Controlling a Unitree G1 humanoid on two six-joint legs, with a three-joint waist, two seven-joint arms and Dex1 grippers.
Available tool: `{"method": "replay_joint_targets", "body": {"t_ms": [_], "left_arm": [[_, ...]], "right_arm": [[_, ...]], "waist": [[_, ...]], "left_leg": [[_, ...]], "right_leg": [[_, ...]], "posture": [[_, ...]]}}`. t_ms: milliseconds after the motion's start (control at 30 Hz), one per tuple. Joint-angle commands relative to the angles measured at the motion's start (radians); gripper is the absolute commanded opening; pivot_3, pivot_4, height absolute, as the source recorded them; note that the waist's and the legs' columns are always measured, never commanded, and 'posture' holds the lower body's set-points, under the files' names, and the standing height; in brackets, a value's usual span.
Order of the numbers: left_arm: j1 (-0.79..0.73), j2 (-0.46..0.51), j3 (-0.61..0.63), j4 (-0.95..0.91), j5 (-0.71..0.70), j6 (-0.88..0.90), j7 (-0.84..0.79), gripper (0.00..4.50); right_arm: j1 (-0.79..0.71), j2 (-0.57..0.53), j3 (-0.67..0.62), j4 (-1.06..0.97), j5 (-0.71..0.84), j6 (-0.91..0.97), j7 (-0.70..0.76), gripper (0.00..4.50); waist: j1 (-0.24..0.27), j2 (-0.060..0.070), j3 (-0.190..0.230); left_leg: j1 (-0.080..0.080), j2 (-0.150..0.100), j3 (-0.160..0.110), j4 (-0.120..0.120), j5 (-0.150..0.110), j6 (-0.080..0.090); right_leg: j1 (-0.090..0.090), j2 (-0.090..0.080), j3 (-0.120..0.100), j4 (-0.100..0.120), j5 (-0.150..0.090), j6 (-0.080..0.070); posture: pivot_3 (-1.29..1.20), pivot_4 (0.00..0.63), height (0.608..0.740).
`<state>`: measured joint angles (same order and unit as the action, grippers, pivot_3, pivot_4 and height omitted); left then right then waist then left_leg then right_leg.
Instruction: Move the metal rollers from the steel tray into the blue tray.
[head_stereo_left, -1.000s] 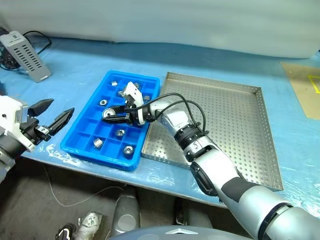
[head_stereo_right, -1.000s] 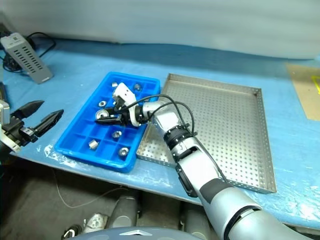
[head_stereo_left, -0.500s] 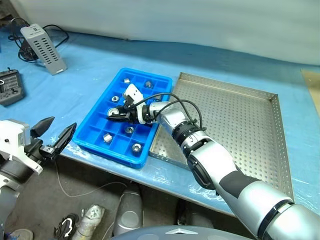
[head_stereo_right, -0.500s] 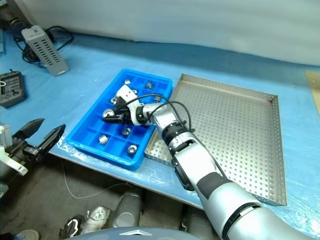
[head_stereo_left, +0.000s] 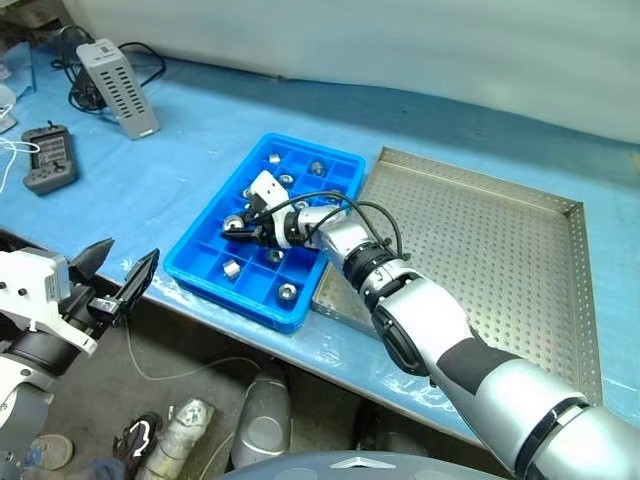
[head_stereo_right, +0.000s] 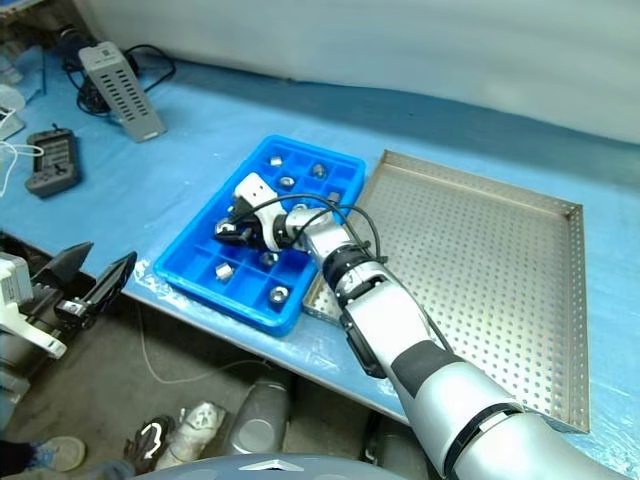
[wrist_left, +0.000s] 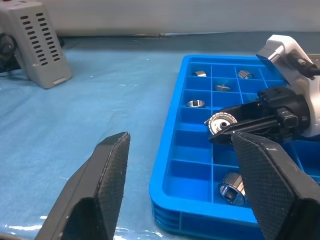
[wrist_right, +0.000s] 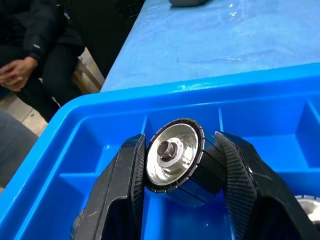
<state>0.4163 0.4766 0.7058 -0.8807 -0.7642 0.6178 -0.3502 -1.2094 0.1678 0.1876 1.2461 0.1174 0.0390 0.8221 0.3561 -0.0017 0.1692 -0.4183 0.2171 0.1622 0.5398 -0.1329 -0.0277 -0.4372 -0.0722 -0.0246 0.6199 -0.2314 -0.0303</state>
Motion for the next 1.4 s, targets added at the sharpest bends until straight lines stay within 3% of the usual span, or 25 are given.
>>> {"method": "replay_joint_targets", "body": {"t_ms": [33,333,567,733,967,1167,1400], "left_arm": [[0.017,0.000,0.002,-0.049,-0.014,-0.029,0.017,3.43],[0.031,0.006,-0.018,-0.069,-0.028,-0.030,0.050,3.43],[0.031,0.012,-0.045,-0.079,-0.030,-0.030,0.072,3.43],[0.015,0.035,-0.051,-0.068,-0.042,-0.026,0.076,3.43],[-0.069,0.088,-0.104,0.003,-0.047,-0.019,0.048,3.43],[-0.309,0.169,-0.255,0.227,0.020,-0.033,-0.038,3.43],[-0.668,0.174,-0.497,0.522,0.111,-0.079,-0.223,3.43]], "right_arm": [[-0.094,0.360,-0.004,-0.016,0.004,-0.038,-0.006,1.75],[-0.094,0.442,0.016,-0.024,0.007,-0.052,-0.019,1.75],[-0.075,0.437,0.054,-0.004,-0.024,-0.086,-0.087,1.75],[-0.087,0.425,0.049,-0.002,-0.018,-0.076,-0.093,3.37],[-0.130,0.374,0.019,-0.070,0.040,-0.049,0.005,3.37],[-0.176,0.199,-0.028,-0.172,0.089,0.028,0.026,3.37],[-0.085,-0.058,-0.054,-0.371,0.053,0.099,-0.014,3.37]], "waist": [[0.009,0.000,0.000],[0.055,0.001,0.000],[0.078,0.003,0.002],[0.079,0.004,0.002],[0.068,0.005,0.003],[0.030,0.009,0.005],[-0.122,0.008,0.004]], "left_leg": [[0.000,0.000,0.000,0.000,0.000,0.000],[0.000,-0.001,-0.003,0.000,0.000,0.000],[0.000,-0.002,-0.008,0.001,-0.001,-0.001],[0.000,-0.002,-0.010,0.001,-0.001,-0.002],[0.000,-0.002,-0.011,0.002,0.000,-0.004],[0.002,0.004,-0.012,0.005,0.003,-0.010],[-0.001,0.004,-0.011,0.021,0.004,-0.013]], "right_leg": [[0.000,0.000,0.000,0.000,0.000,0.000],[0.000,0.001,0.002,0.001,-0.001,0.002],[0.000,0.003,0.002,0.002,-0.001,0.002],[0.000,0.004,0.002,0.003,-0.001,0.002],[0.000,0.008,0.002,0.004,-0.001,0.002],[0.000,0.017,0.003,0.008,0.000,0.001],[-0.002,0.016,0.004,0.022,0.001,-0.001]], "posture": [[0.69,0.150,0.740],[0.72,0.150,0.740],[0.72,0.150,0.740],[0.69,0.150,0.740],[0.56,0.150,0.740],[0.34,0.150,0.740],[0.05,0.150,0.740]]}}
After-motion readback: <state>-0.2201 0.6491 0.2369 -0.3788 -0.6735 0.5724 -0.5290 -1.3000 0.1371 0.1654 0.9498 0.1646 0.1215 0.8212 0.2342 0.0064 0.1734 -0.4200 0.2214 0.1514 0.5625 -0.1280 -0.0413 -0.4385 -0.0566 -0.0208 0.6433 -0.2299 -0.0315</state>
